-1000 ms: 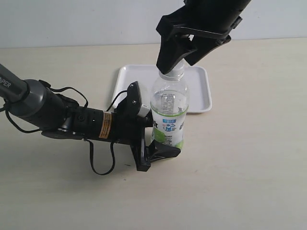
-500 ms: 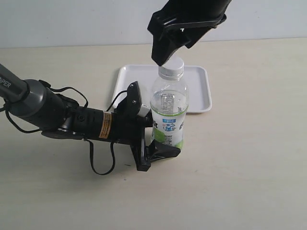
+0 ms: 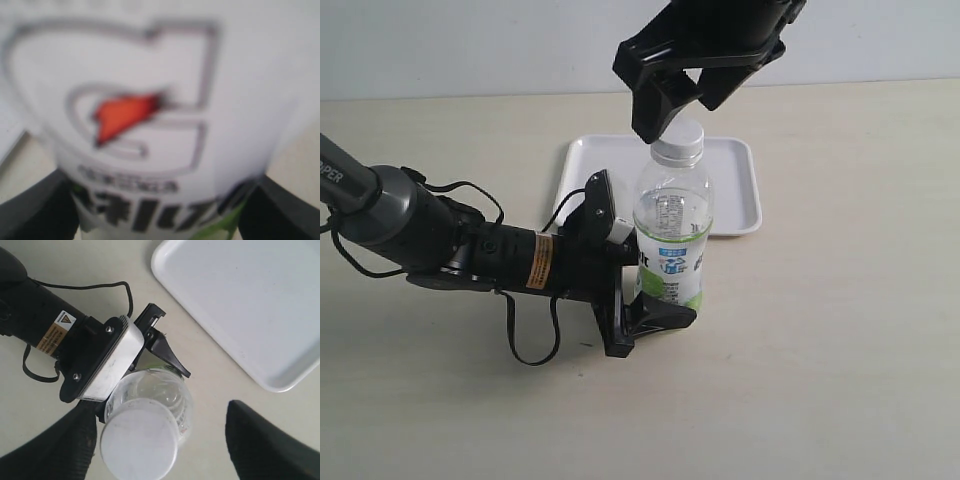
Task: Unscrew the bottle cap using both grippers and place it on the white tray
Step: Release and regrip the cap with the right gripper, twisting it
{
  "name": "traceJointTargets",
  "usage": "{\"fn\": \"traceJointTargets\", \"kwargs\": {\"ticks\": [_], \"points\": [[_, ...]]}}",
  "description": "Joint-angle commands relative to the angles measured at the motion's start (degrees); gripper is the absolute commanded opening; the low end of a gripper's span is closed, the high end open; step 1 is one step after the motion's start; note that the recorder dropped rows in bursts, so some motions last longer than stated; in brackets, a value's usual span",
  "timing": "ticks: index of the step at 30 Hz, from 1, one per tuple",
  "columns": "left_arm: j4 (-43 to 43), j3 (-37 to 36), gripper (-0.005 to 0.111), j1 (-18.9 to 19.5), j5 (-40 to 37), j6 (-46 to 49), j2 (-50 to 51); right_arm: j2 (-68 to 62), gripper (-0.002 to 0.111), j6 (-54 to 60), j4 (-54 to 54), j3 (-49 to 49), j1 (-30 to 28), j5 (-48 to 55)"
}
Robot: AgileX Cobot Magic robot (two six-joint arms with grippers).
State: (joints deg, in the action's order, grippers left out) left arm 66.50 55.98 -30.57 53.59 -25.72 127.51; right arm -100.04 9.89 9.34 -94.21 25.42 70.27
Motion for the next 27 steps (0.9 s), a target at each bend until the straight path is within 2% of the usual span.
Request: {"fn": "traceJointTargets", "kwargs": {"ticks": [1,27], "points": [[-1.1,0.3,0.000,-0.2,1.8,-0.4,-0.9,0.0,0.068,-0.1,1.2,-0.6,0.2,-0.3],[-1.1,0.3,0.000,-0.2,1.8,-0.4,-0.9,1.3,0.069,-2.5,-0.4,0.9,0.2,-0.3]]}}
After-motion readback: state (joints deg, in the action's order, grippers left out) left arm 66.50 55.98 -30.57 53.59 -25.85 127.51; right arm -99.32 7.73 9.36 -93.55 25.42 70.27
